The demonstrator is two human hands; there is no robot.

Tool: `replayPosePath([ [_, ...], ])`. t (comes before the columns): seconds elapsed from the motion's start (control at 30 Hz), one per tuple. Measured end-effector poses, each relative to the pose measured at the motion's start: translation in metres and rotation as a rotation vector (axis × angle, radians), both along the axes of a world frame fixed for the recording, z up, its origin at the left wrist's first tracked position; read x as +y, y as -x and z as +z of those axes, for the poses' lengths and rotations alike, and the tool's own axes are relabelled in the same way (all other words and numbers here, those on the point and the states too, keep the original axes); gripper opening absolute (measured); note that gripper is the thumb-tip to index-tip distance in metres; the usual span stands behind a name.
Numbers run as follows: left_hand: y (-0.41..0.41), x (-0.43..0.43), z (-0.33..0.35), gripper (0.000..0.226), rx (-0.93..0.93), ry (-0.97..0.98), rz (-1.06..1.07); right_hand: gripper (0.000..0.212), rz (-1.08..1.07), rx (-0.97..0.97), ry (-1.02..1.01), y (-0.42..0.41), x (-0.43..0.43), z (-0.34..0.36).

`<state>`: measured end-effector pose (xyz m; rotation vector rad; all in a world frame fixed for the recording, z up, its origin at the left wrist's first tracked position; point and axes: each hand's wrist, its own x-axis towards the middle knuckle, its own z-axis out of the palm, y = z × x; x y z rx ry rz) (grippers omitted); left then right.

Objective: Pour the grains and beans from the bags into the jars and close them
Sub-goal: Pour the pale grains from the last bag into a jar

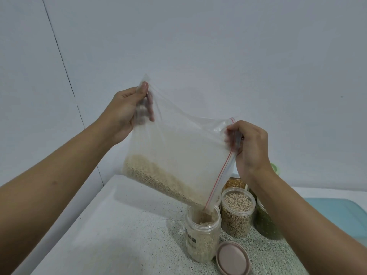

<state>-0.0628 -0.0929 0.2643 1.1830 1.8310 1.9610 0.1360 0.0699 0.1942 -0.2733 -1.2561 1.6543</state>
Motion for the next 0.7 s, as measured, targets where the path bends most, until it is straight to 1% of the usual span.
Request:
replayPosePath([
  [0.17, 0.0013, 0.0011, 0.0001, 0.039, -0.005, -0.002, 0.008, 0.026, -0.005, -0.006, -0.004, 0.0023, 0.0002, 0.0006],
  [0.7, 0.0069, 0.0005, 0.0093, 0.041, 0.052, 0.001, -0.008, 0.027, 0.018, 0.002, 0.021, 0.0058, -0.0039, 0.0038],
])
